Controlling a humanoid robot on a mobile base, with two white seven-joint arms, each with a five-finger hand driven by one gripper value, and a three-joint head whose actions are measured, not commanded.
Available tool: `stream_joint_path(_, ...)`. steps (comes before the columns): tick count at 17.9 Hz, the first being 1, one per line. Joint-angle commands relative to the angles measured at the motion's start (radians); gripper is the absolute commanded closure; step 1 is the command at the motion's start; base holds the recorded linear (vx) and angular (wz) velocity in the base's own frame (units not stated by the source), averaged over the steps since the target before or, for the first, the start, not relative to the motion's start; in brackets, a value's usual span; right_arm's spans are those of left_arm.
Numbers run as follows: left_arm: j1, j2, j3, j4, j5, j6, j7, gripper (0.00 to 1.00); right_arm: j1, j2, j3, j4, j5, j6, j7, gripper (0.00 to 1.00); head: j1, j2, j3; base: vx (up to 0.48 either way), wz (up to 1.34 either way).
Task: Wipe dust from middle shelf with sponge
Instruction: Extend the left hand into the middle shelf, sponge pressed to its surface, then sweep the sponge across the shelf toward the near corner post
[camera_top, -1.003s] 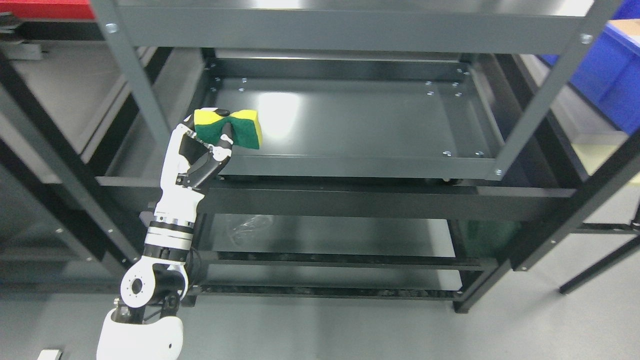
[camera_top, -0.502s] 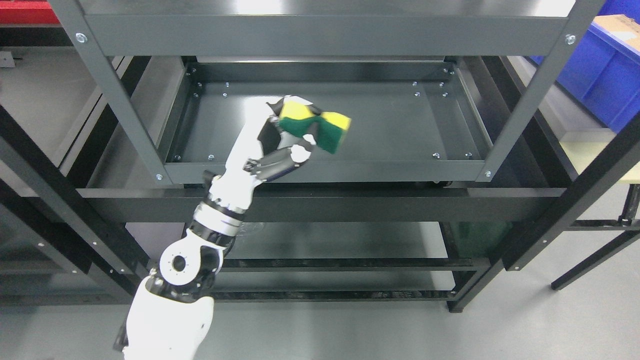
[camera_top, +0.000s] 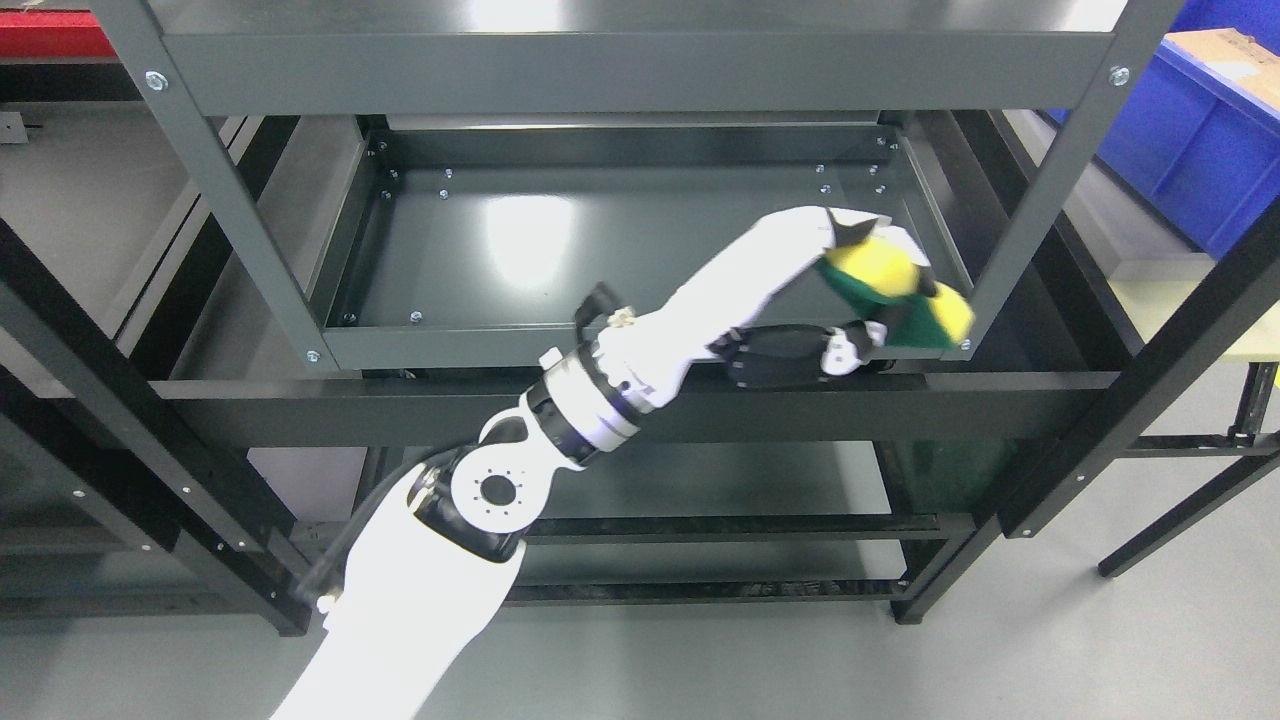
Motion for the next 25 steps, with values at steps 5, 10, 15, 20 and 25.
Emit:
stream_joint_path(5,-0.254,0.017,0.024,0.006,-0.438,-0.247,-0.090,0.91,0.000,-0.017,0.001,-0.017,0.000,0.001,-0.001,0.00,0.0000,0.000,0.000,0.000,0.01)
stream_joint_path(10,-0.182,0.050,0.275,0.020,-0.567,-0.438,-0.109,0.91,0.000,-0.017,0.000,-0.017,0.000,0.001,-0.001,0.00,0.0000,0.000,0.000,0.000,0.03)
stream_joint_path(15,-0.098,0.075,0.496,0.032,-0.567,-0.498,-0.107,0.91,0.000,-0.017,0.000,-0.017,0.000,0.001,-0.001,0.00,0.0000,0.000,0.000,-0.005,-0.04)
stream_joint_path(20,-0.039,0.103,0.729,0.032,-0.555,-0.498,-0.116,0.91,0.000,-0.017,0.000,-0.017,0.000,0.001,-0.001,0.00,0.0000,0.000,0.000,0.000,0.00)
stream_joint_path(25,0.057,0.216,0.914,0.032,-0.452,-0.498,-0.118,0.91,0.000,-0.017,0.000,-0.017,0.000,0.001,-0.001,0.00,0.0000,0.000,0.000,0.000,0.00)
